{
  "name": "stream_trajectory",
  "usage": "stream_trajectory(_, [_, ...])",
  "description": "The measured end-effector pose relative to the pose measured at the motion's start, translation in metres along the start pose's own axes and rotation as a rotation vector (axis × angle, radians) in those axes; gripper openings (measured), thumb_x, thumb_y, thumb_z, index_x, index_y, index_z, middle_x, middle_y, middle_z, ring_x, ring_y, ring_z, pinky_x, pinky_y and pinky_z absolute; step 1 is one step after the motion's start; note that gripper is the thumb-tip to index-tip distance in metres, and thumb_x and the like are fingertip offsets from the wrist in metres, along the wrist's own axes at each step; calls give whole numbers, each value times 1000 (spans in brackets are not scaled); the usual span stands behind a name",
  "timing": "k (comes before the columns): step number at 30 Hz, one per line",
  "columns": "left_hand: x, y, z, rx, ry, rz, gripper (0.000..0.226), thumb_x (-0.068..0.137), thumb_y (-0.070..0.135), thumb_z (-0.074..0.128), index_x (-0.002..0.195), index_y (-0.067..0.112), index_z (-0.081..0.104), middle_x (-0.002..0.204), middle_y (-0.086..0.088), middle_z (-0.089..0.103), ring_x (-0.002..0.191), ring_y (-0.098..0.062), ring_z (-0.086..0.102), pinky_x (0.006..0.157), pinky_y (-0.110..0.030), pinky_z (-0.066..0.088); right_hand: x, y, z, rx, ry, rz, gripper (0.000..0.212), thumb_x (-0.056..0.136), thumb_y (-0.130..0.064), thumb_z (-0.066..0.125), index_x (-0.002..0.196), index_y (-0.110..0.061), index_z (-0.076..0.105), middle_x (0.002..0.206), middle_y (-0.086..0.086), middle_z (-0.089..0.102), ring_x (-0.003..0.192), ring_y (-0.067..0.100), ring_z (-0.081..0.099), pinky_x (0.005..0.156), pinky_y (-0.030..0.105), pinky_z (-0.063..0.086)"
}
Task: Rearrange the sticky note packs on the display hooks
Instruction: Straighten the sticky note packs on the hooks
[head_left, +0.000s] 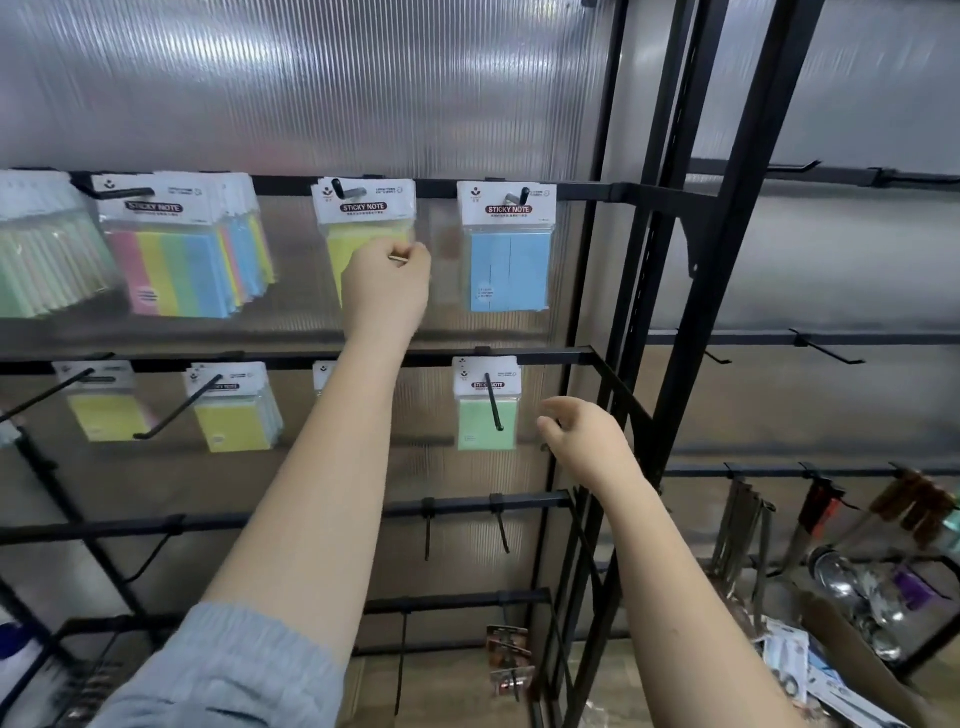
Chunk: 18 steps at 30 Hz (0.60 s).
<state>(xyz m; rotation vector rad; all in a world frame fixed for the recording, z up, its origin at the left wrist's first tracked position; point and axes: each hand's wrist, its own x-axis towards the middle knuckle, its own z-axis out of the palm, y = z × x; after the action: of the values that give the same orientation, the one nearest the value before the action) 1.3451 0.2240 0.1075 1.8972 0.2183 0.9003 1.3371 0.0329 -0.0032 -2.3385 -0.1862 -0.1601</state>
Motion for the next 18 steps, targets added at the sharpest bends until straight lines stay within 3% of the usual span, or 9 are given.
stream_trajectory(4, [-22, -11, -27, 18, -15, -29, 18, 89, 22, 50, 78, 17, 64, 75, 1, 68, 81, -23, 65, 74, -33, 52, -17, -11, 2, 114, 100, -35, 40, 97, -19, 49, 136, -11, 49, 134, 5, 56, 123, 17, 51, 98, 24, 38])
stream_trajectory(11, [-47, -32, -79, 81, 52, -110, 19, 88, 22, 51, 71, 23, 61, 66, 12, 64, 70, -11, 61, 60, -19, 46, -38, -36, 11, 170, 81, -125, 38, 96, -20, 50, 134, -14, 52, 131, 2, 58, 120, 15, 53, 99, 24, 38])
stream_trajectory(18, [-47, -68, -134, 93, 71, -188, 18, 86, 21, 54, 72, 25, 63, 68, 12, 66, 67, -5, 63, 60, -22, 43, -37, -67, 38, 199, 54, -144, 37, 96, -19, 48, 132, -13, 54, 132, 1, 58, 122, 15, 52, 101, 24, 37])
